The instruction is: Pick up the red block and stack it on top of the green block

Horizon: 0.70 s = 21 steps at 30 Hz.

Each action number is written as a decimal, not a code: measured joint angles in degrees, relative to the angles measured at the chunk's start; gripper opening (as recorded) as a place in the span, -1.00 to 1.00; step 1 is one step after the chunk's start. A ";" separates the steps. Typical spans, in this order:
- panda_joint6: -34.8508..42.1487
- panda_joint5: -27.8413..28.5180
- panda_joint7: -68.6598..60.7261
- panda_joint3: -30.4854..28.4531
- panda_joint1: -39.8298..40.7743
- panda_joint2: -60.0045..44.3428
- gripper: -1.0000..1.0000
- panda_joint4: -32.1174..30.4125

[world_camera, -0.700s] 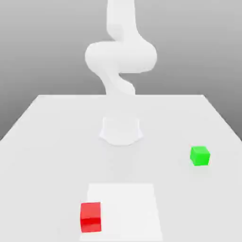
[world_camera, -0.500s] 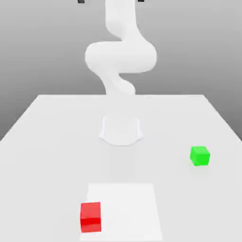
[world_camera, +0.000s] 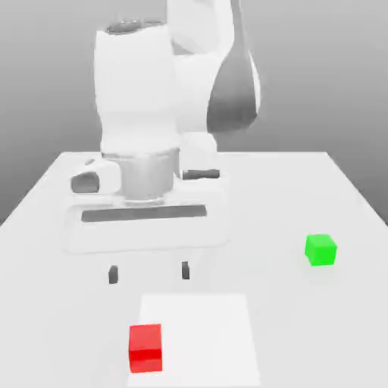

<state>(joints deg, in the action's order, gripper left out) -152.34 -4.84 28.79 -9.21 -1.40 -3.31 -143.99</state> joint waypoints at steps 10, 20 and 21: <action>-11.07 -2.75 -3.87 2.69 2.95 -16.28 -1.00 -0.04; -4.04 0.81 -1.18 1.10 1.86 -7.78 -1.00 -1.48; -3.23 0.71 -0.74 2.28 0.76 -6.09 -1.00 -2.38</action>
<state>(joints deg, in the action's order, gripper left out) -155.57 -4.13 28.05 -6.93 -0.64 -9.40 -146.37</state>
